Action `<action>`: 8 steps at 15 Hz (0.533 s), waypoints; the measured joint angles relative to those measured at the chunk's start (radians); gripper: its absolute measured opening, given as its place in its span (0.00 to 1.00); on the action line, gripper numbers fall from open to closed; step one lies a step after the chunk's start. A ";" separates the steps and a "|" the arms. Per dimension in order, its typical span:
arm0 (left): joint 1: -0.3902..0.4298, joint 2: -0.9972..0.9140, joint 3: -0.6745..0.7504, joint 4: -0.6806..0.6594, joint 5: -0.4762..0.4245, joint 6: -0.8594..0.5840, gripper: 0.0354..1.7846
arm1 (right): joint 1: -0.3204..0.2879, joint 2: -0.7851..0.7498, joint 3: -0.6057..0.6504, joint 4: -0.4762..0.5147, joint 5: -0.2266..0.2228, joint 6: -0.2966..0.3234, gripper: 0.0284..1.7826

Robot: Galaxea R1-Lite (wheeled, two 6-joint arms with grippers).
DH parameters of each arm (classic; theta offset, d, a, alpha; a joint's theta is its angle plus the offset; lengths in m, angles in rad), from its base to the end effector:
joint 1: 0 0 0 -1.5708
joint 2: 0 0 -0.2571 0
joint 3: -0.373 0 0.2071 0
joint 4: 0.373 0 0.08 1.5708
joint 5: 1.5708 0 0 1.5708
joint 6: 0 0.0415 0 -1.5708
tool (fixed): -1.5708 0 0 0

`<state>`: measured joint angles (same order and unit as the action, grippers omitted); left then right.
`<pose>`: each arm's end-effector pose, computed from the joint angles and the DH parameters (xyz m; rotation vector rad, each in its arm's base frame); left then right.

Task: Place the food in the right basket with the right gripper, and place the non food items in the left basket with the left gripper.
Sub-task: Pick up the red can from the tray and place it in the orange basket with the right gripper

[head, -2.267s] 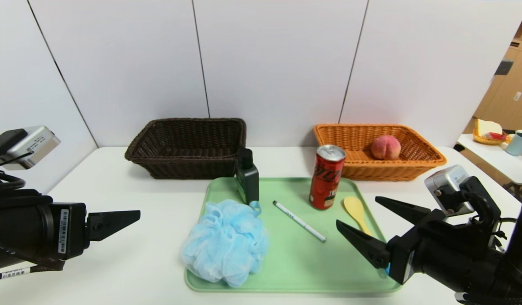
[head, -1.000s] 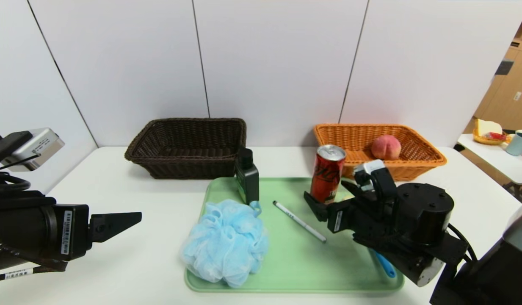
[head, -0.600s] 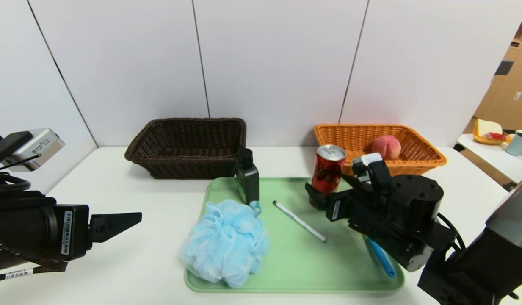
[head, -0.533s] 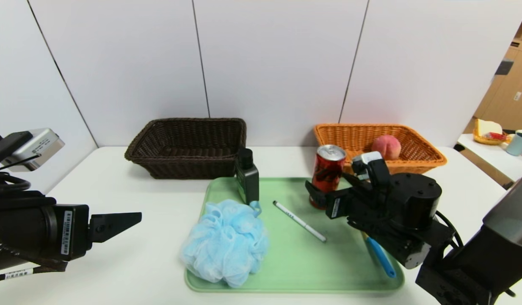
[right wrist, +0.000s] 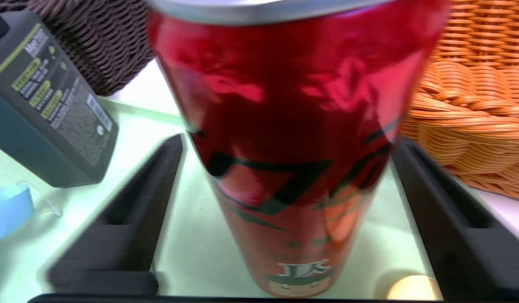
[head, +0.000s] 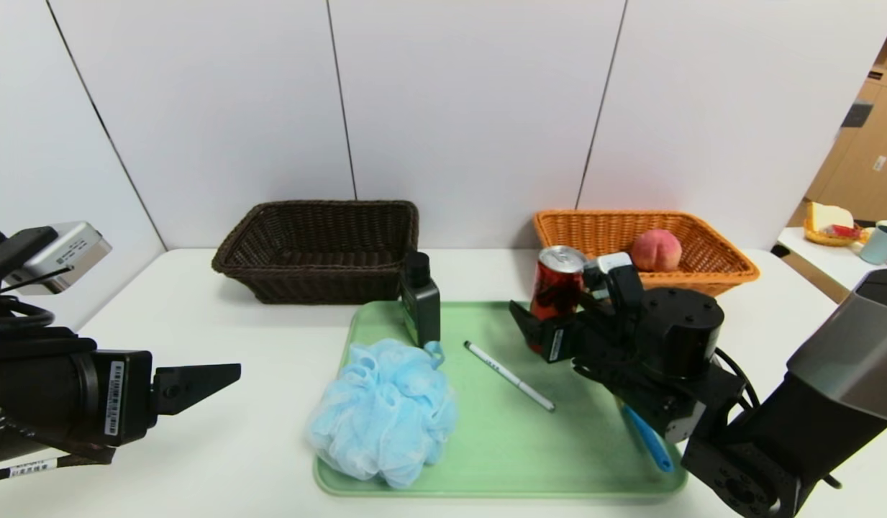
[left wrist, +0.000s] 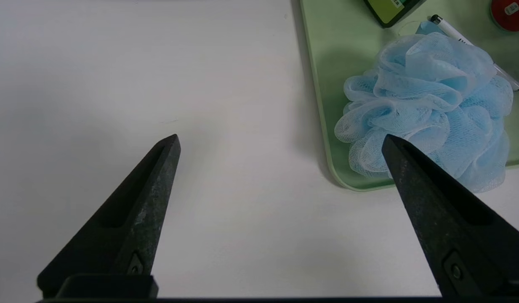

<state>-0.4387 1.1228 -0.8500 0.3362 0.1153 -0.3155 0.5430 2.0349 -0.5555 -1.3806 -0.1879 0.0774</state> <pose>0.1778 -0.0781 0.1831 -0.1365 0.6299 -0.2169 0.2848 0.1629 0.0328 0.0410 0.1064 0.3510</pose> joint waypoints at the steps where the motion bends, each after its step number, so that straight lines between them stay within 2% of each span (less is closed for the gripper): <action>1: 0.000 0.000 0.000 0.000 0.000 0.000 0.94 | 0.001 0.001 0.000 0.000 0.000 -0.001 0.76; 3: 0.000 0.003 0.000 -0.001 0.000 0.000 0.94 | 0.002 0.003 -0.001 0.000 0.003 0.000 0.59; 4: 0.000 0.004 0.000 -0.002 0.000 -0.001 0.94 | 0.002 0.003 -0.001 0.000 0.005 0.000 0.54; 8: 0.000 0.008 0.008 -0.004 -0.001 -0.002 0.94 | 0.009 0.001 -0.001 -0.001 0.007 0.007 0.52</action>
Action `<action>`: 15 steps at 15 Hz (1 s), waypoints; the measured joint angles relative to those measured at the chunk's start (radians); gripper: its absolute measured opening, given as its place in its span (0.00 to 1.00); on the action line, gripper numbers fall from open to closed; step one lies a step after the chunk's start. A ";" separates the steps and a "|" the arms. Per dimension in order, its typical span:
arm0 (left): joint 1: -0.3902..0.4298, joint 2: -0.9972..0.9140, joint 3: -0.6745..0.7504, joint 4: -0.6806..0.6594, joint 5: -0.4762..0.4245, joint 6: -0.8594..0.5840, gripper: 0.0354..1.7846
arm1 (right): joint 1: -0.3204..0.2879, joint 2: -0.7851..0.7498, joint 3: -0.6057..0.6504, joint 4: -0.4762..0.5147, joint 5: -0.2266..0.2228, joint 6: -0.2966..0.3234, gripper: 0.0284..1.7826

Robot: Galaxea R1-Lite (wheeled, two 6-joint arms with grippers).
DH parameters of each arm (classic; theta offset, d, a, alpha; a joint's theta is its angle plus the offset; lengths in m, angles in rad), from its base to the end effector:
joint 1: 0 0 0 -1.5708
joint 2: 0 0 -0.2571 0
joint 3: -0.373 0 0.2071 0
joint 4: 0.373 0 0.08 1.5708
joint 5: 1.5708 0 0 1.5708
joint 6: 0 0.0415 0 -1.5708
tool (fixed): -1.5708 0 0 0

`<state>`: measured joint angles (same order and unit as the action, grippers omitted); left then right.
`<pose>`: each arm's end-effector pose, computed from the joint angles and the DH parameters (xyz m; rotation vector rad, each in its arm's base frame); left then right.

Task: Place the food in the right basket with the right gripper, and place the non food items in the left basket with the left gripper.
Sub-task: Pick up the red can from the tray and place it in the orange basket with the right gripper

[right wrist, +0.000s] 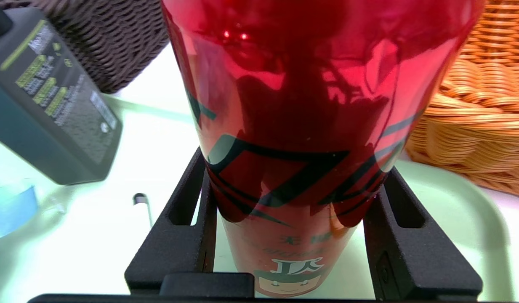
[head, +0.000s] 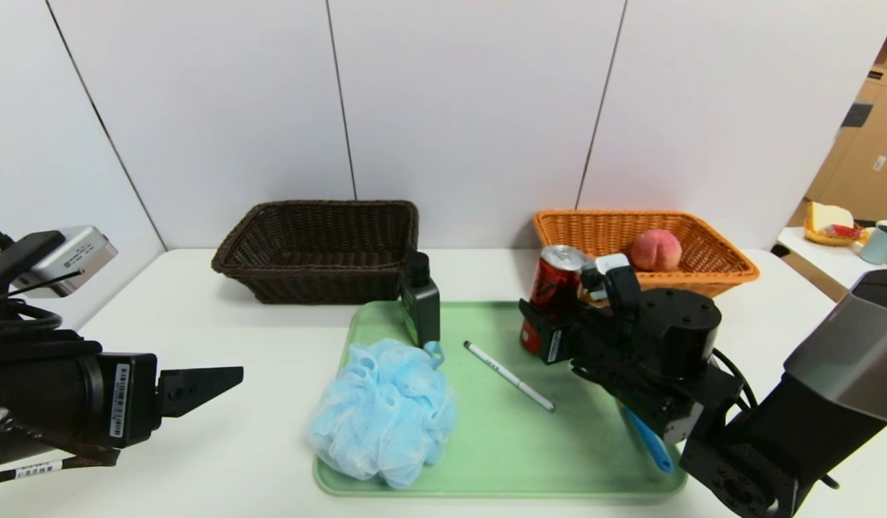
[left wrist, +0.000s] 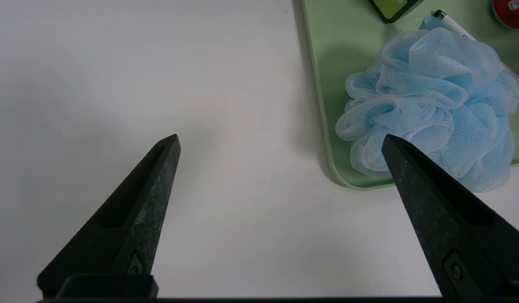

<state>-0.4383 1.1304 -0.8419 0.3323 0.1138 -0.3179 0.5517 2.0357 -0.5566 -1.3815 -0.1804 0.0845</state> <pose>0.1789 -0.0786 0.1795 -0.1358 0.6417 -0.2150 0.2835 0.1657 0.0329 0.0483 0.1073 0.3668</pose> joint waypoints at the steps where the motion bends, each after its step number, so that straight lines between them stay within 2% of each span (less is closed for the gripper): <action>1: 0.000 0.001 0.003 -0.001 0.000 0.000 0.94 | 0.007 -0.005 0.001 0.000 0.000 0.005 0.52; 5: 0.000 0.006 0.007 -0.003 0.001 0.000 0.94 | 0.083 -0.067 -0.006 0.047 0.001 0.030 0.52; 7: 0.000 0.011 0.007 -0.004 0.001 -0.001 0.94 | 0.114 -0.131 -0.070 0.149 0.001 0.030 0.52; 10: 0.000 0.016 0.007 -0.004 0.001 0.000 0.94 | 0.124 -0.236 -0.247 0.369 0.009 0.030 0.52; 12: 0.000 0.019 0.007 -0.004 0.002 -0.002 0.94 | 0.109 -0.298 -0.396 0.549 0.029 0.029 0.52; 13: 0.000 0.020 0.007 -0.004 0.003 -0.003 0.94 | 0.082 -0.323 -0.478 0.647 0.041 0.029 0.52; 15: 0.000 0.021 0.007 -0.004 0.003 -0.003 0.94 | -0.015 -0.354 -0.591 0.814 0.089 0.026 0.51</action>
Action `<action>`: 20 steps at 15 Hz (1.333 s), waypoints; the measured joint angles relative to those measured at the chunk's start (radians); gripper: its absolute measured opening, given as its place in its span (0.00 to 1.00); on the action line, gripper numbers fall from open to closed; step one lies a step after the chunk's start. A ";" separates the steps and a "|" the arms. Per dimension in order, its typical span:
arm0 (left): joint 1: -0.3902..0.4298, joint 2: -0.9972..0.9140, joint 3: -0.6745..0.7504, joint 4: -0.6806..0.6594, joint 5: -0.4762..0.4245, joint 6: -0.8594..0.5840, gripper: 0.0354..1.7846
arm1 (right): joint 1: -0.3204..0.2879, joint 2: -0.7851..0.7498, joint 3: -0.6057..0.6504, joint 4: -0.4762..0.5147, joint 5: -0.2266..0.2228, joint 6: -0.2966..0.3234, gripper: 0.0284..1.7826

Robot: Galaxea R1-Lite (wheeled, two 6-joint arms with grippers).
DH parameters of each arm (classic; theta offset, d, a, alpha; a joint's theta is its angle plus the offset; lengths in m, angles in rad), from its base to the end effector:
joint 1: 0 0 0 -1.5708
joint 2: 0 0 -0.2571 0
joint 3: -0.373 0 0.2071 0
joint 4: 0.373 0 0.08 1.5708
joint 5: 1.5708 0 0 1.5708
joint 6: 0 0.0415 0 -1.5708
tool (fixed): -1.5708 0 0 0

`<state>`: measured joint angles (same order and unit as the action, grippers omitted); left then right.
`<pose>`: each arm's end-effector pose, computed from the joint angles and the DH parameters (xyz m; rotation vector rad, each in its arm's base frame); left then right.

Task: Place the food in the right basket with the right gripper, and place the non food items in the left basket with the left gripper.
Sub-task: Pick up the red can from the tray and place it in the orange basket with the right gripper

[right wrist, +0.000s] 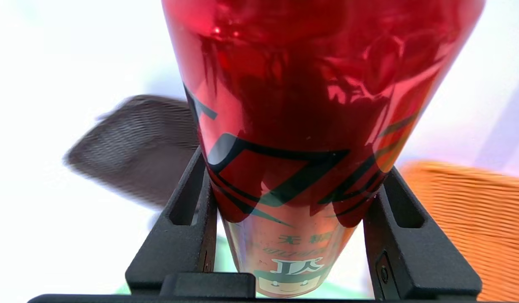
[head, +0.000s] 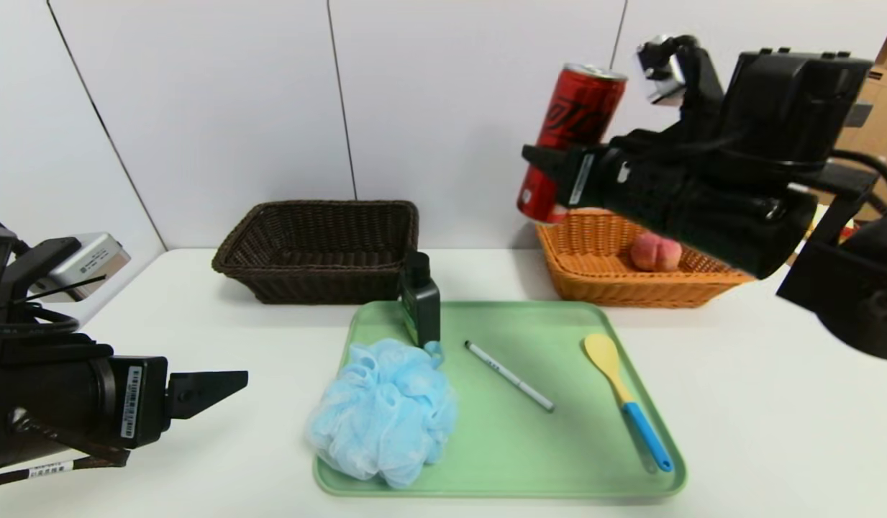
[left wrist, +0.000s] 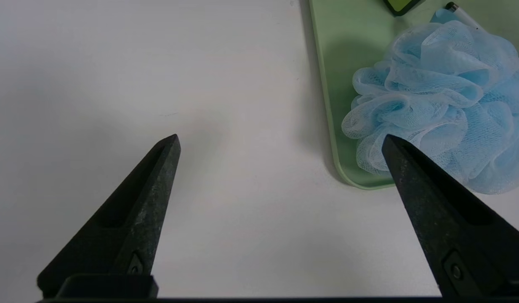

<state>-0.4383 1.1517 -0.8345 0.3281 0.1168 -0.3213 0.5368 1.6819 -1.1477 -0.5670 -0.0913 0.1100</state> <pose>0.1822 -0.0801 0.1735 -0.1307 0.6644 -0.2064 0.3063 0.1779 0.2263 0.1184 -0.0069 0.4468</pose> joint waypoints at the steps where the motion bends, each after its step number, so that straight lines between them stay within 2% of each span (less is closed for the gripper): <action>1: 0.000 0.000 0.000 0.000 0.000 0.000 0.94 | -0.056 -0.009 -0.038 0.076 0.027 -0.004 0.51; 3: 0.000 0.001 0.000 0.000 -0.001 0.000 0.94 | -0.144 -0.013 -0.072 0.150 0.067 -0.008 0.51; 6: 0.000 0.009 -0.003 -0.003 -0.001 0.003 0.94 | -0.252 0.015 -0.080 0.151 0.104 -0.008 0.51; 8: 0.000 0.016 -0.005 -0.016 -0.001 0.003 0.94 | -0.290 0.056 -0.078 0.137 0.115 -0.008 0.51; 11: 0.000 0.024 -0.004 -0.018 -0.001 0.003 0.94 | -0.320 0.140 -0.076 0.062 0.114 -0.006 0.51; 20: 0.001 0.034 -0.002 -0.019 0.000 0.003 0.94 | -0.333 0.366 -0.050 -0.120 0.102 -0.009 0.51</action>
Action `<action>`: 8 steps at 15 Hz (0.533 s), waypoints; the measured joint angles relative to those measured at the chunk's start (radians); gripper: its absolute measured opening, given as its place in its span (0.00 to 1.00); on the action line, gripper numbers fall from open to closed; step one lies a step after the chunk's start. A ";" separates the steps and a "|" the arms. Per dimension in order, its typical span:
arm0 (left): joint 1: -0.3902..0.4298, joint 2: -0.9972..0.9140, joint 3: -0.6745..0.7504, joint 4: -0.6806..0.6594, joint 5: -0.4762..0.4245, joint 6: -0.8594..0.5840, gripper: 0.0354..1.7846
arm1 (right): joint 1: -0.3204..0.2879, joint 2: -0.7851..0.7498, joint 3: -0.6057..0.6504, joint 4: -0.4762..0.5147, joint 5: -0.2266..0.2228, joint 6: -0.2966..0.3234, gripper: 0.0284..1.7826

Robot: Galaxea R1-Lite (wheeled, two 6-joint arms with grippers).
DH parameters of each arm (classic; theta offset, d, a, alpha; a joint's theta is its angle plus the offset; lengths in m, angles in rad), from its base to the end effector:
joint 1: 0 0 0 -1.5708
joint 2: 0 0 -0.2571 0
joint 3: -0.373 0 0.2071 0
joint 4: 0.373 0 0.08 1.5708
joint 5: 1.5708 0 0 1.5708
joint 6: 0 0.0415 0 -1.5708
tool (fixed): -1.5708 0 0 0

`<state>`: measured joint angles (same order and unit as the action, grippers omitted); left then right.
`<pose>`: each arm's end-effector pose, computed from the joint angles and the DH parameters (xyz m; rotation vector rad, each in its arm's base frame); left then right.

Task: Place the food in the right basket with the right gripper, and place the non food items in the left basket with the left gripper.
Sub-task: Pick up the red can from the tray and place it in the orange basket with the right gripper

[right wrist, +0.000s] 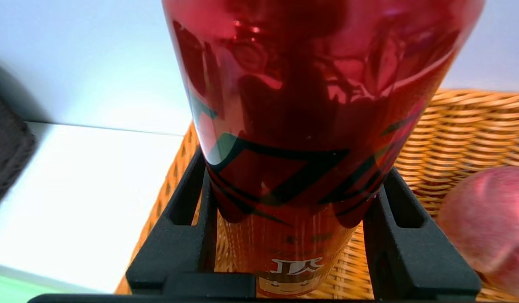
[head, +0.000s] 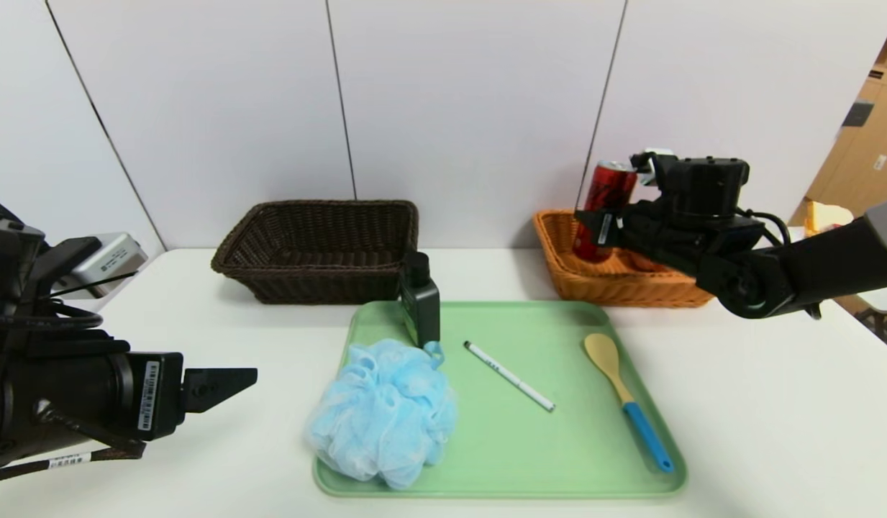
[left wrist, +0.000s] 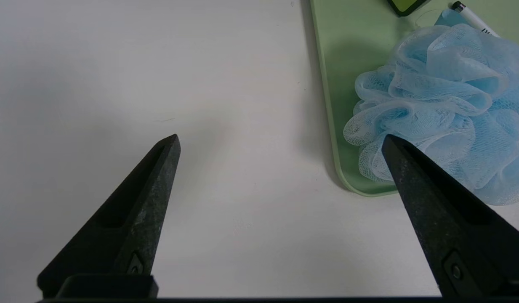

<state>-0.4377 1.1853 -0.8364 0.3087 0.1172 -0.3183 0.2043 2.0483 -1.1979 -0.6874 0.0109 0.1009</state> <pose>0.1889 -0.0830 0.1691 -0.1241 0.6755 -0.2041 0.4131 0.0861 0.1135 0.0845 0.1732 0.2063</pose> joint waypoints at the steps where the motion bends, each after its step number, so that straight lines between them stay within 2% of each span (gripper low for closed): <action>1: 0.000 0.000 0.000 0.000 0.001 0.000 0.94 | 0.000 0.022 0.000 -0.025 -0.005 -0.001 0.51; 4: 0.000 -0.001 0.006 0.001 0.002 -0.002 0.94 | -0.002 0.066 -0.002 -0.061 -0.029 -0.003 0.51; 8: 0.000 -0.003 0.008 0.001 0.002 -0.002 0.94 | -0.009 0.084 -0.007 -0.062 -0.045 -0.001 0.69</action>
<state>-0.4377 1.1823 -0.8287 0.3094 0.1191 -0.3202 0.1957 2.1321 -1.2045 -0.7498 -0.0345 0.0994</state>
